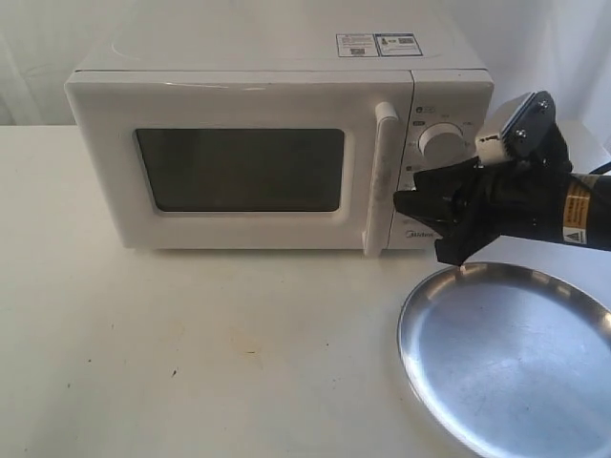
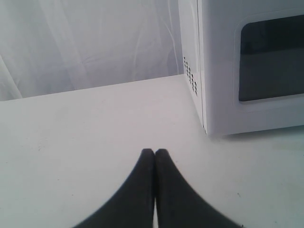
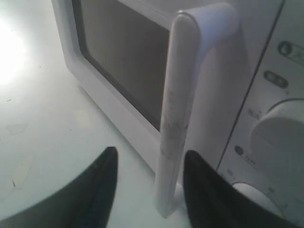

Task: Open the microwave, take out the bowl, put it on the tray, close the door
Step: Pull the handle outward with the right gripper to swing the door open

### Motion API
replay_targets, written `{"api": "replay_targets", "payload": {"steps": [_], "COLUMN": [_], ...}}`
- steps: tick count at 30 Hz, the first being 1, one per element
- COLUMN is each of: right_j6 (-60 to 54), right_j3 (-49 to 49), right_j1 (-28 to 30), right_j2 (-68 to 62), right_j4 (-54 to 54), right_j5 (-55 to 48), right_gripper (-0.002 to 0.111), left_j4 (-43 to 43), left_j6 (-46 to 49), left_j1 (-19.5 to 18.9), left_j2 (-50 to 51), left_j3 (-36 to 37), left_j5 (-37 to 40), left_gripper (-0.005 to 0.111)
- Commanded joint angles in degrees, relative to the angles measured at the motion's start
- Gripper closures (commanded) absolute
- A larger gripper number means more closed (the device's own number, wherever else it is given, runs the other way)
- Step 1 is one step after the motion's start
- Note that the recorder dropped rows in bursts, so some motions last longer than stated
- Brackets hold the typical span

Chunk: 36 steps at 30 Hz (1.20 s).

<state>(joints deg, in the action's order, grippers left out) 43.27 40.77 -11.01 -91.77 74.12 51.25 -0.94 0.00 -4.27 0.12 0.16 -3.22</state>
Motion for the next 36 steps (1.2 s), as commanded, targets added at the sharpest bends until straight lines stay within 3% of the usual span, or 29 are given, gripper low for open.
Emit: {"api": "replay_targets", "payload": {"steps": [1,15,27,36], "right_j6": [-0.4,-10.4,-9.9,-8.5], "right_j3": [-0.3,0.3,3.3,5.0], "right_j1": [0.2,0.1,0.1,-2.7], "right_j2": [0.3,-7.9,-12.3,-12.4], "right_j4": [-1.2,-12.4,-9.1,-8.0], "right_j5": [2.8,6.1,13.5,11.0], "right_gripper": [0.056,0.059,0.062,0.062], "left_j4": [0.4,0.4,0.4,0.4], "left_j6": [0.0,0.0,0.0,0.0], "left_j1": [0.1,0.1,0.1,0.1], "left_j2": [-0.1,-0.1,-0.1,-0.1], "left_j3": [-0.2,-0.2,-0.2,-0.2], "left_j5": [-0.2,-0.2,-0.2,-0.2], "left_gripper": [0.107,0.107,0.107,0.107]}}
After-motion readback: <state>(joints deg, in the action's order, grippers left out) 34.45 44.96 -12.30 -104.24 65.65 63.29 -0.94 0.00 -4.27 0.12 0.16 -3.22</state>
